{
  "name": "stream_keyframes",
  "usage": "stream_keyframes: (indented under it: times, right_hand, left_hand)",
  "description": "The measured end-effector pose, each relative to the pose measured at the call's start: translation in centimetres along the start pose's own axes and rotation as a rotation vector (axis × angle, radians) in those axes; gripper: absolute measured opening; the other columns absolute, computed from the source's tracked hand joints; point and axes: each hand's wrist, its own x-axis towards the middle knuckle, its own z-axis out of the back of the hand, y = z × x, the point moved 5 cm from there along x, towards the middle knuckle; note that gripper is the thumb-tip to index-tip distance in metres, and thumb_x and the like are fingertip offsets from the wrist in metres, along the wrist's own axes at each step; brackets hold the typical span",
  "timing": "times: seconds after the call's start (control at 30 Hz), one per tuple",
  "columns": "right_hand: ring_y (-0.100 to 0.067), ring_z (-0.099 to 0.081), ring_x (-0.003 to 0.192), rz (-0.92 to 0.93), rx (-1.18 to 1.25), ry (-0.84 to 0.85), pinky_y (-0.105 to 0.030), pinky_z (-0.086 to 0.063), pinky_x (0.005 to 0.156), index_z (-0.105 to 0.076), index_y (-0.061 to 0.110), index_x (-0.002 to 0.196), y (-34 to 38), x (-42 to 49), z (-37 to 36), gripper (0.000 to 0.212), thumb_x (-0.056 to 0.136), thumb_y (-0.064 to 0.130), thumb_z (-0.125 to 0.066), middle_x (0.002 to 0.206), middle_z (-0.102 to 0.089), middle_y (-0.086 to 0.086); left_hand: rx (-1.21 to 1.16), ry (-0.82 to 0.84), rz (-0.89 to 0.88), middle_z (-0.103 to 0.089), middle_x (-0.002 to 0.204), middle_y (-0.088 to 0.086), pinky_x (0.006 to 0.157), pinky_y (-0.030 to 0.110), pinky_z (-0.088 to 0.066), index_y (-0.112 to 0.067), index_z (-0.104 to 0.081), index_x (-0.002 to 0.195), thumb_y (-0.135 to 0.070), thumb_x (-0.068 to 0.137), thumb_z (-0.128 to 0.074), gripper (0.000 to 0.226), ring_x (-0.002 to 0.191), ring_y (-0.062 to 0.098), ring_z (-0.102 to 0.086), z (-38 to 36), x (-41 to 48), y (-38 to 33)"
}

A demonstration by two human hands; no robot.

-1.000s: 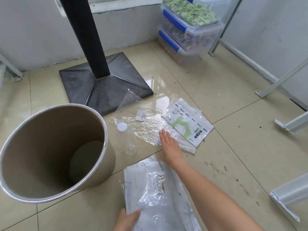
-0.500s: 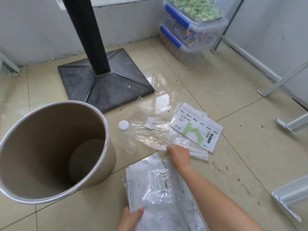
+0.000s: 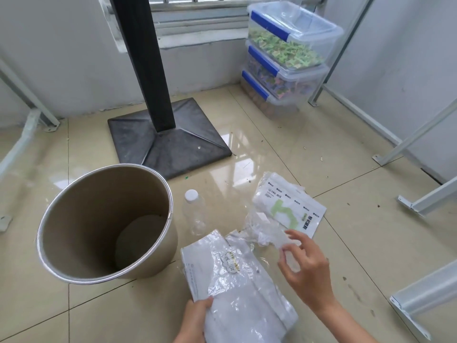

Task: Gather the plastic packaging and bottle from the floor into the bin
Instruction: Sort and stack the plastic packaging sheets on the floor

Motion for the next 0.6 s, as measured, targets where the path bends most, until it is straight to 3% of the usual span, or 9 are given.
stream_keyframes:
  times: [0.1, 0.17, 0.27, 0.37, 0.43, 0.5, 0.53, 0.57, 0.6]
  right_hand:
    - [-0.013, -0.036, 0.139, 0.088, 0.205, 0.390, -0.032, -0.035, 0.111, -0.060, 0.022, 0.083, 2.8, -4.5, -2.2, 0.003, 0.085, 0.025, -0.060, 0.149, -0.038, 0.006]
    - [-0.005, -0.034, 0.140, 0.047, 0.329, 0.576, -0.021, -0.026, 0.114, -0.057, 0.025, 0.086, 4.3, -7.4, -3.9, 0.006, 0.088, 0.030, -0.055, 0.158, -0.018, 0.015]
    - [-0.013, -0.050, 0.130, 0.118, 0.372, 0.656, -0.023, -0.039, 0.105, -0.055, 0.025, 0.088, 7.0, -10.1, -5.6, 0.007, 0.089, 0.032, -0.054, 0.158, -0.017, 0.013]
    - [-0.011, -0.032, 0.142, 0.137, 0.363, 0.627, -0.040, -0.035, 0.113, -0.050, 0.027, 0.084, 8.3, -11.2, -6.4, 0.008, 0.086, 0.031, -0.056, 0.153, -0.030, 0.012]
    - [-0.007, -0.024, 0.145, 0.135, 0.352, 0.638, -0.041, -0.031, 0.115, -0.049, 0.025, 0.081, 8.4, -11.8, -6.7, 0.010, 0.086, 0.028, -0.056, 0.154, -0.032, 0.013]
    - [0.003, -0.019, 0.144, 0.197, 0.361, 0.683, -0.032, -0.029, 0.117, -0.058, 0.023, 0.094, 9.2, -11.2, -6.3, 0.006, 0.091, 0.023, -0.053, 0.152, -0.031, 0.025]
    - [0.018, -0.011, 0.139, 0.190, 0.410, 0.705, -0.021, -0.019, 0.119, -0.059, 0.023, 0.117, 9.8, -10.3, -5.9, 0.025, 0.096, 0.019, -0.047, 0.144, -0.023, 0.045]
    - [0.032, 0.000, 0.128, 0.271, 0.412, 0.681, -0.009, -0.006, 0.116, -0.040, 0.024, 0.140, 10.4, -9.7, -5.6, 0.042, 0.100, 0.013, -0.039, 0.129, -0.009, 0.063]
    - [0.039, 0.007, 0.119, 0.321, 0.394, 0.682, -0.002, 0.003, 0.112, -0.021, 0.022, 0.147, 10.6, -9.6, -5.3, 0.048, 0.102, 0.009, -0.033, 0.121, 0.001, 0.065]
  left_hand:
    - [-0.070, 0.032, 0.012, -0.066, 0.109, 0.035, 0.076, 0.045, -0.055, 0.015, -0.054, 0.120, 0.002, 0.086, -0.060, 0.037, 0.093, 0.044, -0.067, -1.2, -0.4, -0.6]
    - [-0.067, 0.102, 0.008, -0.069, 0.107, 0.032, 0.083, 0.048, -0.056, 0.012, -0.059, 0.118, -0.002, 0.087, -0.059, 0.034, 0.094, 0.043, -0.068, -2.1, -1.3, -0.9]
    - [-0.064, 0.186, 0.017, -0.069, 0.110, 0.029, 0.071, 0.039, -0.056, 0.010, -0.060, 0.118, -0.012, 0.094, -0.054, 0.033, 0.087, 0.037, -0.069, -3.0, -3.4, -1.4]
    - [-0.128, 0.297, 0.051, -0.071, 0.112, 0.027, 0.090, 0.045, -0.053, 0.004, -0.063, 0.119, -0.043, 0.095, -0.048, 0.055, 0.102, 0.038, -0.068, -3.4, -4.6, -1.7]
    - [-0.104, 0.325, 0.021, -0.076, 0.103, 0.022, 0.097, 0.046, -0.051, -0.004, -0.067, 0.109, -0.057, 0.087, -0.054, 0.058, 0.103, 0.037, -0.070, -3.6, -5.8, -2.5]
    - [-0.017, 0.234, -0.032, -0.077, 0.089, 0.017, 0.082, 0.041, -0.055, -0.007, -0.059, 0.095, -0.043, 0.081, -0.071, 0.040, 0.090, 0.031, -0.070, -3.4, -6.5, -2.9]
    - [-0.006, 0.177, -0.052, -0.073, 0.086, 0.017, 0.074, 0.038, -0.054, -0.007, -0.053, 0.090, -0.030, 0.080, -0.076, 0.033, 0.083, 0.029, -0.068, -3.3, -6.7, -2.9]
    - [-0.002, 0.135, -0.064, -0.067, 0.085, 0.018, 0.070, 0.036, -0.052, -0.006, -0.049, 0.087, -0.018, 0.079, -0.076, 0.030, 0.078, 0.028, -0.066, -3.4, -6.9, -3.0]
    - [-0.006, 0.109, -0.069, -0.063, 0.084, 0.018, 0.068, 0.036, -0.052, -0.005, -0.048, 0.086, -0.010, 0.081, -0.074, 0.027, 0.074, 0.028, -0.064, -3.6, -6.7, -2.9]
